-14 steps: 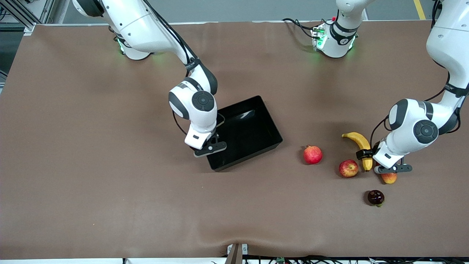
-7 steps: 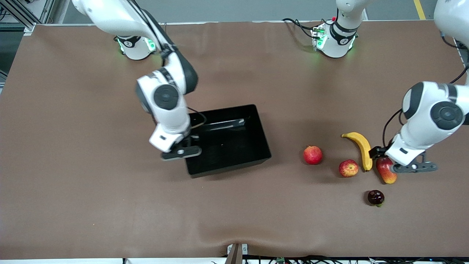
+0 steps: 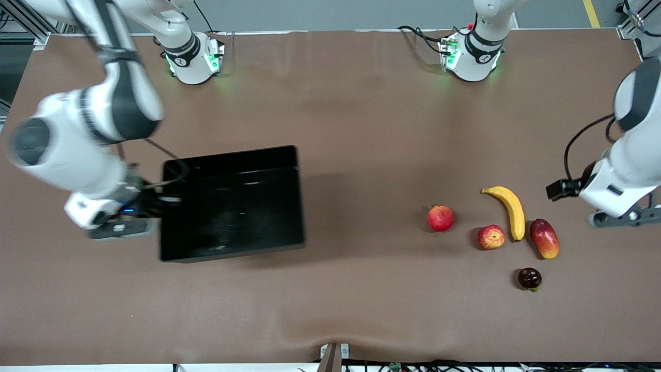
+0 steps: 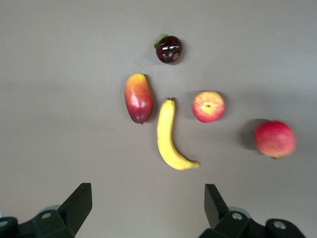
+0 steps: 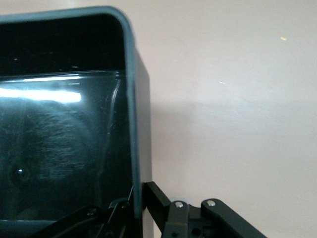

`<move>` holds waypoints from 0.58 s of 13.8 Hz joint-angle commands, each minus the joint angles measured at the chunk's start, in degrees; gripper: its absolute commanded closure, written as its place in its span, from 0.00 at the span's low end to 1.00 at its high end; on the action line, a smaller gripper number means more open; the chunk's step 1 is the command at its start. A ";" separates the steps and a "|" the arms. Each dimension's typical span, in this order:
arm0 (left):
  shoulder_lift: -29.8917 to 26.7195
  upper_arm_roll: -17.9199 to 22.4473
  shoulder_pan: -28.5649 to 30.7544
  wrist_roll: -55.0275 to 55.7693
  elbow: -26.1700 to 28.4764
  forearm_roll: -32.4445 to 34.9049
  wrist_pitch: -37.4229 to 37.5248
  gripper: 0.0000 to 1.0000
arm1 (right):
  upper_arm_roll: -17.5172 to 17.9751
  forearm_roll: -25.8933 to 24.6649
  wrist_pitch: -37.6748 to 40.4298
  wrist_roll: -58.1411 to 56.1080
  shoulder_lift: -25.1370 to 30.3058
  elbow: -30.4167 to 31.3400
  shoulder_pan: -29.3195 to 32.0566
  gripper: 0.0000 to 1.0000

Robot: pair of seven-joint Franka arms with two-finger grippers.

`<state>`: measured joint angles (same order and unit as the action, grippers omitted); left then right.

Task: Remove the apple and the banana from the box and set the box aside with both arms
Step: 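Slide the tray away from the fruit with the right gripper while the left gripper retracts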

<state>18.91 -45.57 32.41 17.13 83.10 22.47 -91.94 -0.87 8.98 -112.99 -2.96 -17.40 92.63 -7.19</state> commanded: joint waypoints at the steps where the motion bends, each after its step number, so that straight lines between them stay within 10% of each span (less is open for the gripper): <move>1: -5.71 -0.39 1.85 -0.78 -0.48 -6.36 2.72 0.00 | 1.22 6.12 2.32 -9.48 1.32 1.58 8.83 1.00; 8: -16.53 21.54 -13.84 -6.59 2.86 -19.56 5.71 0.00 | 0.78 3.77 -1.61 -18.91 -3.42 4.48 22.73 1.00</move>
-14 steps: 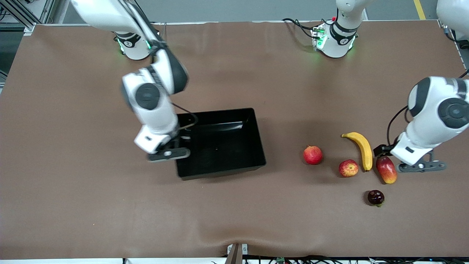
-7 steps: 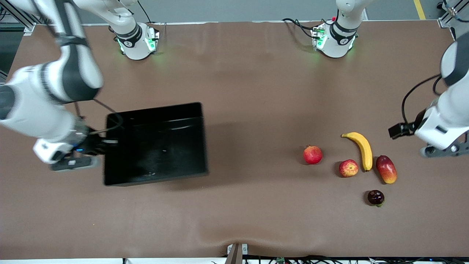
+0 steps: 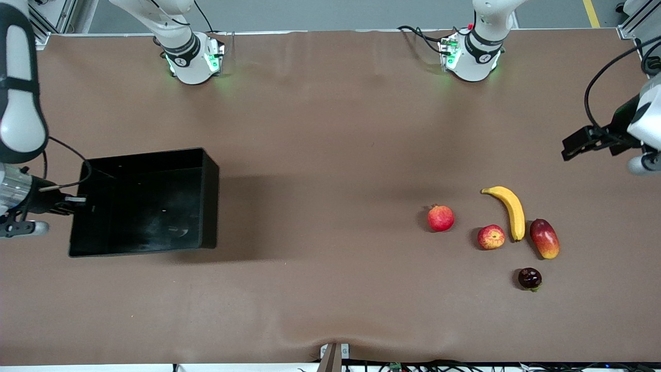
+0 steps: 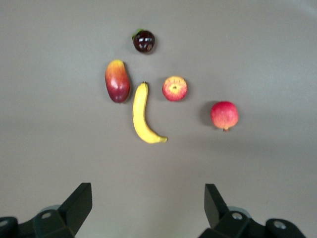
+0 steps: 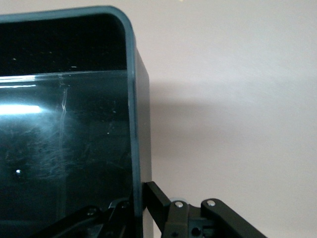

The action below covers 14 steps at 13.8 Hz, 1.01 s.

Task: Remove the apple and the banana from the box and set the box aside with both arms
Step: 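Slide the tray away from the fruit with the right gripper while the left gripper retracts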

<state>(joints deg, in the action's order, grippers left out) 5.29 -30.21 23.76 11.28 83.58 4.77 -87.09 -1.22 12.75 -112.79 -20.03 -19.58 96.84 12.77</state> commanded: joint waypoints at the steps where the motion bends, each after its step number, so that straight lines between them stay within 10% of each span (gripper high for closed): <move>1: -3.35 9.96 -8.43 -0.73 2.64 -2.83 1.31 0.00 | 1.13 -2.53 -3.64 -2.12 -2.72 0.28 4.09 1.00; 4: -7.74 22.27 -20.12 -0.56 8.51 -3.89 0.26 0.00 | 1.13 -5.89 -8.22 -3.08 -6.07 0.28 6.21 1.00; 13: -8.01 23.18 -20.68 -0.82 9.15 -4.42 0.17 0.00 | 1.13 -5.64 -16.41 -2.93 -13.81 0.28 10.26 0.99; 14: -7.75 23.18 -20.60 -1.60 8.80 -4.33 0.17 0.00 | 1.13 -5.64 -16.41 -1.17 -13.81 0.28 10.26 0.66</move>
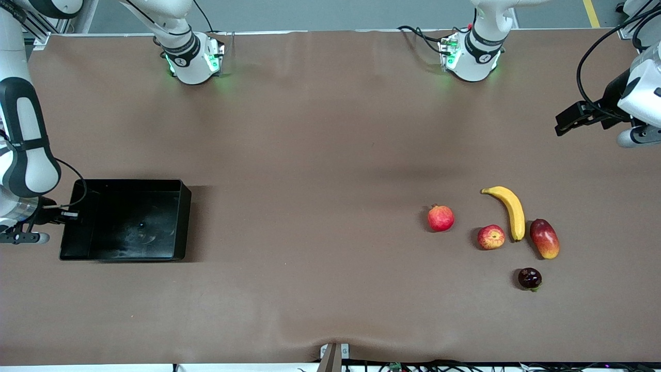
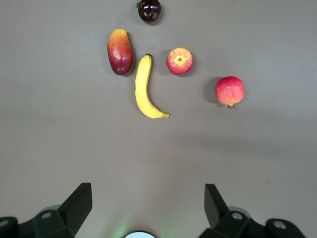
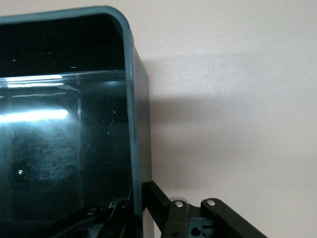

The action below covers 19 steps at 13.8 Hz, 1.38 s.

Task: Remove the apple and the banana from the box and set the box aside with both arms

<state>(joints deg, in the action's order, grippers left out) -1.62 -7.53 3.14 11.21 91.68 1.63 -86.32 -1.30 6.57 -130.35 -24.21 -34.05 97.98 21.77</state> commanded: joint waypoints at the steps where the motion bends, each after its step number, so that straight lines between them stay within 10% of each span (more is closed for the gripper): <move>1: 0.11 0.58 -0.06 -2.41 -0.35 -1.19 -0.61 0.00 | 1.21 0.47 1.15 3.64 0.74 -0.86 1.43 0.19; 2: 0.38 0.67 -0.15 -3.29 -0.54 -0.93 -0.26 0.00 | 1.21 0.38 1.50 3.38 0.83 -0.95 1.78 0.00; 19: 2.41 0.58 -0.77 -2.86 -3.62 -0.31 -0.08 0.00 | 1.74 -7.27 31.45 29.31 19.62 -6.84 -17.03 0.00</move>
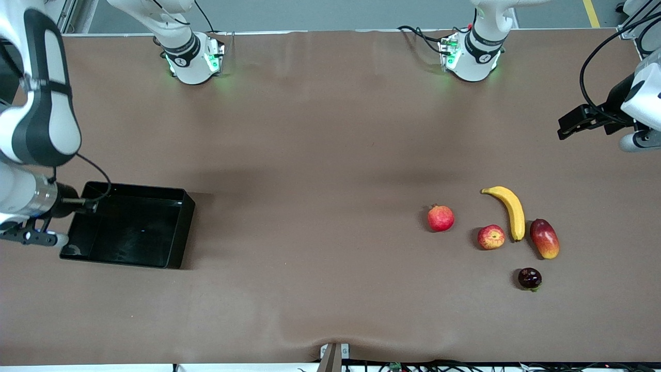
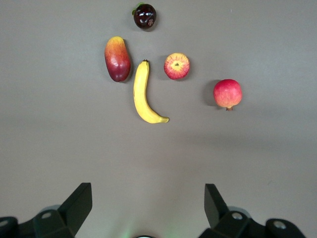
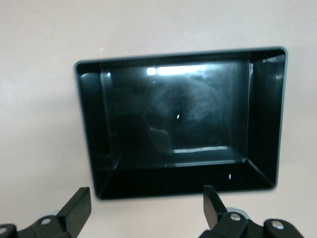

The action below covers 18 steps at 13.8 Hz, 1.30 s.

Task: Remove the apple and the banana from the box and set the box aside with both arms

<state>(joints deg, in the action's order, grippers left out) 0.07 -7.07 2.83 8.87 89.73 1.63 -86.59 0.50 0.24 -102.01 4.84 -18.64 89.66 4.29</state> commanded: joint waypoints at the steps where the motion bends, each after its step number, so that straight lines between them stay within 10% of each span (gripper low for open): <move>1: 0.81 0.13 -0.46 -0.52 -1.66 -0.40 0.19 0.00 | 0.03 -0.95 4.87 0.00 5.97 1.40 0.02 0.00; 18: 1.25 0.04 -0.02 -1.40 -1.66 -0.40 0.19 0.00 | -0.23 1.16 25.99 -6.33 20.93 -5.28 -2.27 0.00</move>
<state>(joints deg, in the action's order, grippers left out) 0.82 -7.18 2.78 8.83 89.30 1.63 -86.59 0.55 0.80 -75.60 -0.85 1.39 84.20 1.98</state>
